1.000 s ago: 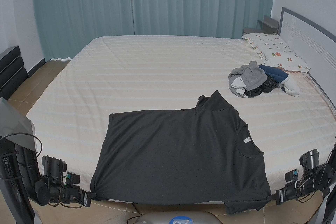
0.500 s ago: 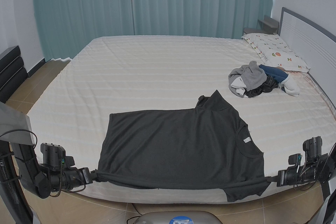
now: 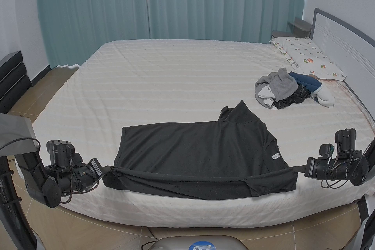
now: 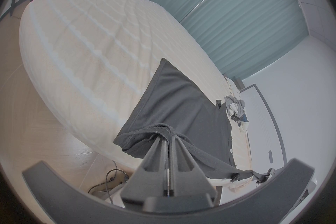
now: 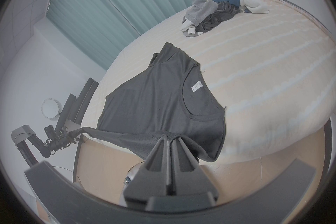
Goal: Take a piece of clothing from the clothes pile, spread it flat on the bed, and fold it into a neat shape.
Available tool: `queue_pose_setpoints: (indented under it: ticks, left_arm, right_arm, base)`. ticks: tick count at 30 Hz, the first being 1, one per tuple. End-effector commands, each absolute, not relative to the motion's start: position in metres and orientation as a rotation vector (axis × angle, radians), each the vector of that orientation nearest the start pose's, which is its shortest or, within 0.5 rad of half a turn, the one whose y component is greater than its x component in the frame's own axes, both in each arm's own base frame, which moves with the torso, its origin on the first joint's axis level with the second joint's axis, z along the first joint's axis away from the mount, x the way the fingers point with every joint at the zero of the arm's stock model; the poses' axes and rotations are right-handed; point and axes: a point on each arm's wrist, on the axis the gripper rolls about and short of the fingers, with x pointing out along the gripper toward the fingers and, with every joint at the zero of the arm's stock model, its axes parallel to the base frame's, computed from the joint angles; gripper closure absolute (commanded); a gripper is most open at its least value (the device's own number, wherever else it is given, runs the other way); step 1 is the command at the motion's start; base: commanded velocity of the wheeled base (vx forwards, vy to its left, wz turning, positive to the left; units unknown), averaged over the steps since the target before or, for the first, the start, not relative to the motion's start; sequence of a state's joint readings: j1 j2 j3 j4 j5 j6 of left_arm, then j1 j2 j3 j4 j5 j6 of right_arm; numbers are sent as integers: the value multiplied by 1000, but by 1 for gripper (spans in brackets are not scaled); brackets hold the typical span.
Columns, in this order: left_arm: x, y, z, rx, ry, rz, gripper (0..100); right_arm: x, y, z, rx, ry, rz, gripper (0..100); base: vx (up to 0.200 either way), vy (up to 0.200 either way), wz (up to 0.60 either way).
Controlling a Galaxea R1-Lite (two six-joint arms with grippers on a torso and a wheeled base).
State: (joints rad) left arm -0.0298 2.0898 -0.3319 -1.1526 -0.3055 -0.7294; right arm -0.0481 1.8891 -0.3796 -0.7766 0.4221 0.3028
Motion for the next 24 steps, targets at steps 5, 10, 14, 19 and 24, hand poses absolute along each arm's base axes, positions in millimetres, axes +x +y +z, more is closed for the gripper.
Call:
queue_pose_setpoints:
  ticks: [5, 10, 14, 19, 24]
  left_arm:
    - [286, -17, 11, -851, 700, -75, 100]
    - [293, -18, 4, -871, 708, -62, 100]
    - [302, -20, 2, -891, 697, -64, 100]
    - [310, -25, 1, -901, 692, -80, 100]
    - [316, -32, -11, -890, 717, -75, 100]
  right_arm:
    - [277, -2, 46, 484, 752, 245, 100]
    - [295, -3, 42, 531, 746, 230, 100]
    - [307, -2, 34, 539, 755, 226, 100]
    - [320, -3, 22, 594, 778, 202, 100]
    - [330, -2, 11, 640, 765, 191, 100]
  base:
    - [0, 0, 0]
    - [0, 0, 0]
    - [0, 0, 0]
    - [0, 0, 0]
    - [0, 0, 0]
